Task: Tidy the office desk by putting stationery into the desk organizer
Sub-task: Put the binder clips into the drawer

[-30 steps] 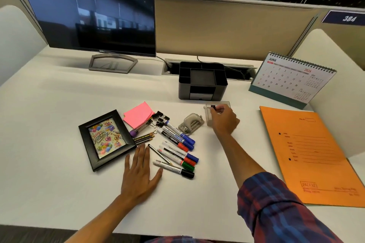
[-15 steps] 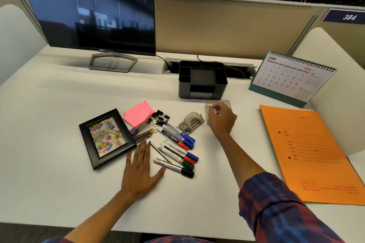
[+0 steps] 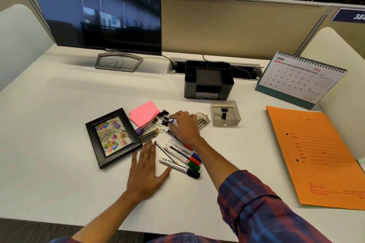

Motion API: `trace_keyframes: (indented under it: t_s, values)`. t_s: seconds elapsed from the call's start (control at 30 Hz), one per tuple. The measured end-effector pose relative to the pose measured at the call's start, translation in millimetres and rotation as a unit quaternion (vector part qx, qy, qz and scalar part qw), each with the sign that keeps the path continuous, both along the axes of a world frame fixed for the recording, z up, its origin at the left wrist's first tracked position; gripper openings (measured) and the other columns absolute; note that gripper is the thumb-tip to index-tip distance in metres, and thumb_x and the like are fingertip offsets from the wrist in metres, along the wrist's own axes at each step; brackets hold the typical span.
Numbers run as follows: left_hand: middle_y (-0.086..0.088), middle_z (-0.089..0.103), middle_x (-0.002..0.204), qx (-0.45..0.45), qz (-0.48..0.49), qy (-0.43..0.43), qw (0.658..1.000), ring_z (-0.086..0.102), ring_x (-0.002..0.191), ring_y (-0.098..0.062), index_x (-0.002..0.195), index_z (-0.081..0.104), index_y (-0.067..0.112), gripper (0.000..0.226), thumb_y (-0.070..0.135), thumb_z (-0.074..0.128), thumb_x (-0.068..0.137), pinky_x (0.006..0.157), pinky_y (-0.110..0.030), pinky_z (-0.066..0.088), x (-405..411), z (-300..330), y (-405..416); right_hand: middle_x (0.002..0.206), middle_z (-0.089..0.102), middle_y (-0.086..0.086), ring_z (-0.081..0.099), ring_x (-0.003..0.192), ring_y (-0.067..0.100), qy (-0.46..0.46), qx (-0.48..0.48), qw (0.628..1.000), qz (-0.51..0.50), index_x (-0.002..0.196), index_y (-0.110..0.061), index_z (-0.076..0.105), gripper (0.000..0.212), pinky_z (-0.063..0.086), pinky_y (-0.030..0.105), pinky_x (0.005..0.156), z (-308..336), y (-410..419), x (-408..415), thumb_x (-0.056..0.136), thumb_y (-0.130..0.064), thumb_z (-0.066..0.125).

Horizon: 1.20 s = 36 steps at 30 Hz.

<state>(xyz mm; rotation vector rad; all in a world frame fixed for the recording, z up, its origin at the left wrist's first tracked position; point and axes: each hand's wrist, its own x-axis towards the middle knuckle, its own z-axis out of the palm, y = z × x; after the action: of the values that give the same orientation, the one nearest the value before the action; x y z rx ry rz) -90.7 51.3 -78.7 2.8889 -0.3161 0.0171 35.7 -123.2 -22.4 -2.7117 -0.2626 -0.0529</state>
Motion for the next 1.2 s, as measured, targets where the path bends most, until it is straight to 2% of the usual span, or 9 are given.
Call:
trace_keyframes:
  t_s: [0.23, 0.5, 0.57, 0.73, 0.83, 0.97, 1.2]
  values:
    - [-0.001, 0.005, 0.163, -0.007, 0.004, -0.003, 1.000, 0.006, 0.150, -0.014, 0.156, 0.009, 0.013, 0.091, 0.072, 0.030, 0.090, 0.120, -0.040, 0.000, -0.6, 1.3, -1.1, 0.125, 0.058, 0.000, 0.047, 0.118, 0.021, 0.000, -0.047, 0.998, 0.029, 0.128, -0.029, 0.059, 0.032, 0.027, 0.041, 0.099, -1.9, 27.7, 6.8, 0.097, -0.033, 0.052]
    - [0.000, 0.004, 0.163, -0.015, 0.001, -0.003, 1.000, 0.004, 0.150, -0.013, 0.156, 0.008, 0.014, 0.090, 0.072, 0.030, 0.090, 0.120, -0.039, -0.002, -0.2, 2.8, -1.0, 0.096, 0.069, 0.001, 0.060, 0.093, 0.021, -0.039, -0.073, 0.996, 0.014, 0.101, -0.021, 0.070, 0.021, 0.030, 0.036, 0.090, -0.9, 38.2, 14.7, 0.097, -0.018, 0.050]
    - [0.000, 0.003, 0.163, -0.016, 0.001, -0.002, 1.000, 0.002, 0.150, -0.012, 0.156, 0.007, 0.014, 0.090, 0.072, 0.029, 0.090, 0.120, -0.039, -0.003, -0.2, 2.5, -0.6, 0.093, 0.069, 0.001, 0.060, 0.091, 0.022, -0.050, -0.089, 0.994, 0.026, 0.098, -0.019, 0.070, 0.022, 0.030, 0.036, 0.090, -2.3, 38.0, 16.4, 0.097, -0.019, 0.048]
    - [-0.001, 0.004, 0.163, -0.012, 0.001, -0.002, 1.000, 0.004, 0.150, -0.014, 0.156, 0.008, 0.013, 0.091, 0.073, 0.026, 0.090, 0.120, -0.040, -0.002, -0.6, 2.2, -0.7, 0.099, 0.069, 0.001, 0.060, 0.094, 0.022, -0.046, -0.072, 0.996, 0.027, 0.107, -0.019, 0.068, 0.021, 0.030, 0.037, 0.091, -3.2, 36.6, 18.4, 0.093, -0.030, 0.058]
    - [-0.001, 0.004, 0.163, -0.014, 0.000, -0.004, 1.000, 0.005, 0.150, -0.014, 0.156, 0.008, 0.013, 0.091, 0.073, 0.025, 0.090, 0.120, -0.040, -0.003, -0.4, 2.6, -0.5, 0.091, 0.069, 0.000, 0.061, 0.089, 0.021, -0.039, -0.082, 0.996, 0.026, 0.098, -0.019, 0.071, 0.017, 0.029, 0.036, 0.091, -2.8, 39.3, 19.3, 0.094, -0.024, 0.055]
    - [-0.002, 0.005, 0.163, -0.018, 0.001, -0.002, 1.000, 0.006, 0.150, -0.015, 0.156, 0.009, 0.013, 0.090, 0.073, 0.026, 0.090, 0.120, -0.041, -0.001, -0.4, 2.4, -0.5, 0.078, 0.068, 0.001, 0.060, 0.079, 0.021, -0.054, -0.100, 0.993, 0.019, 0.084, -0.018, 0.070, 0.025, 0.030, 0.036, 0.088, -1.0, 41.4, 19.2, 0.096, -0.016, 0.048]
    - [0.000, 0.002, 0.163, -0.010, 0.004, 0.005, 1.000, 0.003, 0.150, -0.013, 0.156, 0.007, 0.013, 0.091, 0.073, 0.025, 0.090, 0.120, -0.040, -0.004, 0.2, 1.3, -0.4, 0.088, 0.070, 0.001, 0.060, 0.088, 0.022, -0.038, -0.080, 0.996, 0.012, 0.093, -0.018, 0.068, 0.016, 0.030, 0.037, 0.091, -4.6, 39.4, 17.7, 0.093, -0.028, 0.055]
